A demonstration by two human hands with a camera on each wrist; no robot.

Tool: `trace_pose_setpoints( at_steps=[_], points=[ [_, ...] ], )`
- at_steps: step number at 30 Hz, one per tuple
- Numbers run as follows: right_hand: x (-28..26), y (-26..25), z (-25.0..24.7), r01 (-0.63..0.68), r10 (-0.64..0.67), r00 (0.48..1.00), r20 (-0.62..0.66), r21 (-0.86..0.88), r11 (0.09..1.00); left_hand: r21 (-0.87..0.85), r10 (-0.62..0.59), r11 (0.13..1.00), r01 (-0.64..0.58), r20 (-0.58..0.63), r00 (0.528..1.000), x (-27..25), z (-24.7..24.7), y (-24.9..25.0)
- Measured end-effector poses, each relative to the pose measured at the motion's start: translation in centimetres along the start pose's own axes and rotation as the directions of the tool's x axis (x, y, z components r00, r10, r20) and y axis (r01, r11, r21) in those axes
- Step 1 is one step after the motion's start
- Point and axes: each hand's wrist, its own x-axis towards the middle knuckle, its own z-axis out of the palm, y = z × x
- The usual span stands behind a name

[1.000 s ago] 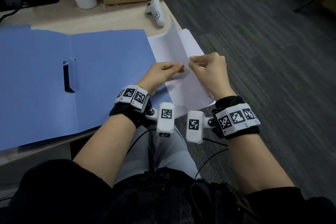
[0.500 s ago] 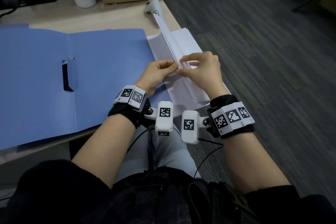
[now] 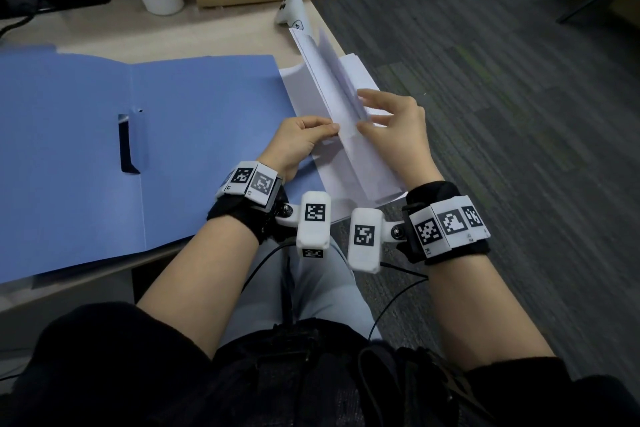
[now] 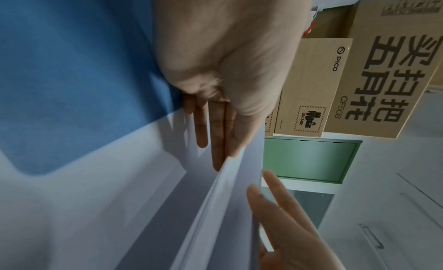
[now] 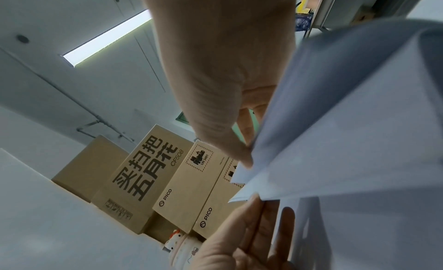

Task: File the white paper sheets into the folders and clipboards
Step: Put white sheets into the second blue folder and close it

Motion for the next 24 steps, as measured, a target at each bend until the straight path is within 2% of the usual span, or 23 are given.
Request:
trace_pose_setpoints(
  at_steps=[6,10,12,14,19,24],
  points=[
    [0.2,0.4,-0.4,-0.011,0.016,1.0,0.017,-0.27,0.963,0.001,0.006,1.0,-0.006,0.007,1.0,0.1,-0.1,-0.1],
    [-0.4,0.1,0.3,-0.017,0.049,0.989,0.139,-0.221,0.975,0.0,0.012,1.0,-0.012,0.024,1.0,-0.1,-0.1,0.0],
    [-0.8,-0.1,0.8,-0.014,0.06,0.983,0.172,-0.257,0.966,-0.015,0.019,1.0,-0.018,0.051,0.999,-0.3,-0.1,0.1],
    [-1.0,-0.1,1.2,0.012,0.035,0.988,0.153,-0.298,0.954,-0.02,0.033,0.999,-0.031,0.071,0.997,-0.4,0.0,0.2],
    [-0.6,-0.1,0.6,-0.066,0.101,0.991,0.084,-0.349,0.935,0.011,0.079,0.997,-0.08,0.046,0.996,-0.6,0.0,0.1],
    [-0.9,-1.3,-0.4,-0.081,0.064,0.996,-0.068,-0.281,0.956,-0.069,0.125,0.989,-0.128,-0.052,0.991,-1.0,-0.7,0.6]
  ],
)
